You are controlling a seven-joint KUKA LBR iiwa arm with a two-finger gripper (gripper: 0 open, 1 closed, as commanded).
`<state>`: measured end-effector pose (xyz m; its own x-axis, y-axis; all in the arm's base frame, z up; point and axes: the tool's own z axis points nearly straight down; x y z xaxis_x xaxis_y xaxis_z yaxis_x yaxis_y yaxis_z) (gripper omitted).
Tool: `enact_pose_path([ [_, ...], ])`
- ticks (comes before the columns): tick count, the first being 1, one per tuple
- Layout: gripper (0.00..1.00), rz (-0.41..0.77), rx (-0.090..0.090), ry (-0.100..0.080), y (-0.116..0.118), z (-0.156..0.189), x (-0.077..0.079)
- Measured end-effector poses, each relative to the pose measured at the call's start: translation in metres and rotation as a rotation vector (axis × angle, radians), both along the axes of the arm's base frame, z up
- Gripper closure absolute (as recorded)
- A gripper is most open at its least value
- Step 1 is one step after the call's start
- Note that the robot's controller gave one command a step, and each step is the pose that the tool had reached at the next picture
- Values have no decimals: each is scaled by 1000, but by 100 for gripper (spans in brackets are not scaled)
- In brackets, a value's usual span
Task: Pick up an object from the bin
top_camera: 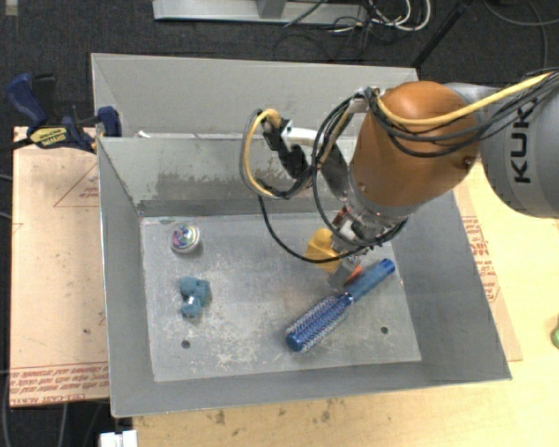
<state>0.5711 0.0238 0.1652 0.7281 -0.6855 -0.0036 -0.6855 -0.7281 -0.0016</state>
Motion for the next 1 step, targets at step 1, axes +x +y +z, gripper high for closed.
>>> enact_pose_path([
  [1, 100, 0, 0, 0, 0, 0, 0],
])
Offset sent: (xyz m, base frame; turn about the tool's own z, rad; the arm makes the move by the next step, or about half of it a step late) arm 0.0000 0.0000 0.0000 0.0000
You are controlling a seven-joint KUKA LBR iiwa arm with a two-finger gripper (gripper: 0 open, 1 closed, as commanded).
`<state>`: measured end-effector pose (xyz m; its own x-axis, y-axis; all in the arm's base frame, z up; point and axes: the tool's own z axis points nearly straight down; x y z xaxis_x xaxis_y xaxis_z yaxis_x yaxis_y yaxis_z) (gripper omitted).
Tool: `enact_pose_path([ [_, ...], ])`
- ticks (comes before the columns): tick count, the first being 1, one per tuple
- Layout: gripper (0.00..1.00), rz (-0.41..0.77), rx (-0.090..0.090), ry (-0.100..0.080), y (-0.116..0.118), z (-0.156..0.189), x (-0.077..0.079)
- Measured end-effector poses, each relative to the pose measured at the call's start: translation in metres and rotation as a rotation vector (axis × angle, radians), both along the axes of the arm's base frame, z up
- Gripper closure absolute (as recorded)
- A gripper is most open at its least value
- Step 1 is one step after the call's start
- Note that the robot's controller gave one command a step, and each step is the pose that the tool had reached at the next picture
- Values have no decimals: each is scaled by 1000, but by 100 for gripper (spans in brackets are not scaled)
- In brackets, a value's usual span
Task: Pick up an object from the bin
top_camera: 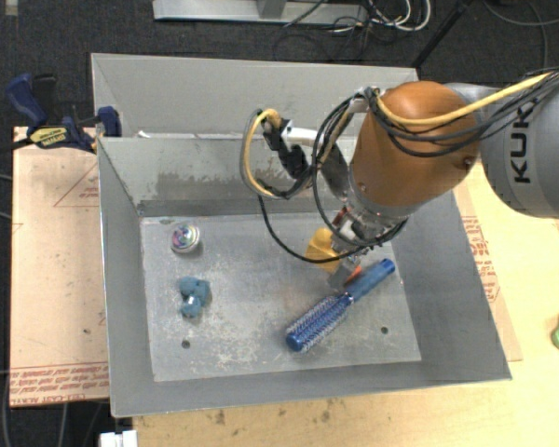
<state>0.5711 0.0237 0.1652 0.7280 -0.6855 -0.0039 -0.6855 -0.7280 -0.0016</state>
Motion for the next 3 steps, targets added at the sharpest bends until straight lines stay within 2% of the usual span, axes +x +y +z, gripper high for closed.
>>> enact_pose_path([
  [1, 100, 0, 0, 0, 0, 0, 0],
  [2, 100, 47, 2, 0, 26, -50, 30],
  [3, 100, 28, -2, -10, 2, 171, 10],
])
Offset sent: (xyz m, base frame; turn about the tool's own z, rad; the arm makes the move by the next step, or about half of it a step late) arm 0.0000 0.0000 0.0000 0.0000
